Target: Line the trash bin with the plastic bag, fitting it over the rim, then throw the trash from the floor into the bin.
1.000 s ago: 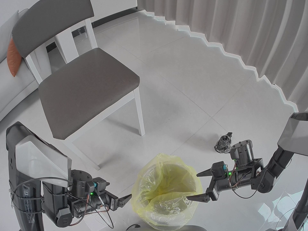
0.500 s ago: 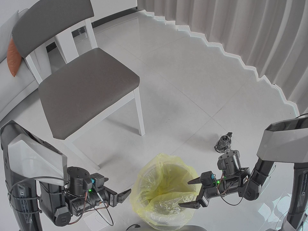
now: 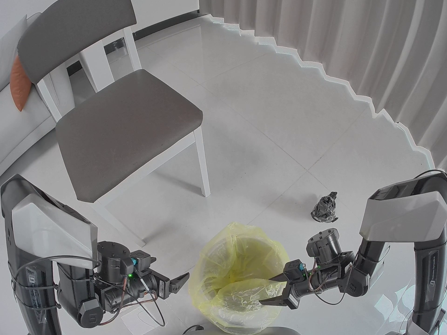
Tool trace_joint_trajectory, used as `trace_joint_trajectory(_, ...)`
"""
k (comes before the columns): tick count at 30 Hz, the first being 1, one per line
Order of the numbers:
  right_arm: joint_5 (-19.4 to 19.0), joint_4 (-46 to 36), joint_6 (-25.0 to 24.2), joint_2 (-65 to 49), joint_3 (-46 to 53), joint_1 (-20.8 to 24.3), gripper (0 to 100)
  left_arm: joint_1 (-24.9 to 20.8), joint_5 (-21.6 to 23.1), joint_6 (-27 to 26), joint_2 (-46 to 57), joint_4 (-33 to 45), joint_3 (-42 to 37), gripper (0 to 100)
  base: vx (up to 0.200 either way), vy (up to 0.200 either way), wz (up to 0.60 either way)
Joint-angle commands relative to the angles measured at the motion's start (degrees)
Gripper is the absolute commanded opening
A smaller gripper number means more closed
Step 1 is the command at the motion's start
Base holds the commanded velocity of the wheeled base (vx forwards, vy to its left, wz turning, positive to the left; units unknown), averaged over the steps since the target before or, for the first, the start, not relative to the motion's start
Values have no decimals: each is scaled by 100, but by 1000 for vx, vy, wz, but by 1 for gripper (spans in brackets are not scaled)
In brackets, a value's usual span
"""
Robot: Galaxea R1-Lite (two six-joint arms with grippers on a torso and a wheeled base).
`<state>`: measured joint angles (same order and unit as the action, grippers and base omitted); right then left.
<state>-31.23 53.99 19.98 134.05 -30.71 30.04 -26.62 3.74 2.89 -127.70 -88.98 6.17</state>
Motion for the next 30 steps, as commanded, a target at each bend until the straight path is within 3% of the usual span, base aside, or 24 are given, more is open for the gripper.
trace_joint_trajectory(1,3,6,41,60,91,2,0,52,-5,1,-10,-102,-2,100,0,0,0)
trace_joint_trajectory(6,3,15,173,42,250,-51,0,52,-5,1,8,-102,-19,100,0,0,0)
trace_joint_trajectory(13,-6,-73,929,42,417,-622,0,52,-31,1,26,-102,-37,100,0,0,0)
trace_joint_trajectory(21,-14,-477,1324,-1,162,-1114,0,-1,-111,1,17,-102,-10,100,0,0,0)
trace_joint_trajectory(30,-14,-627,1474,-344,452,-965,0,17,-111,10,-10,-102,-2,100,0,0,0)
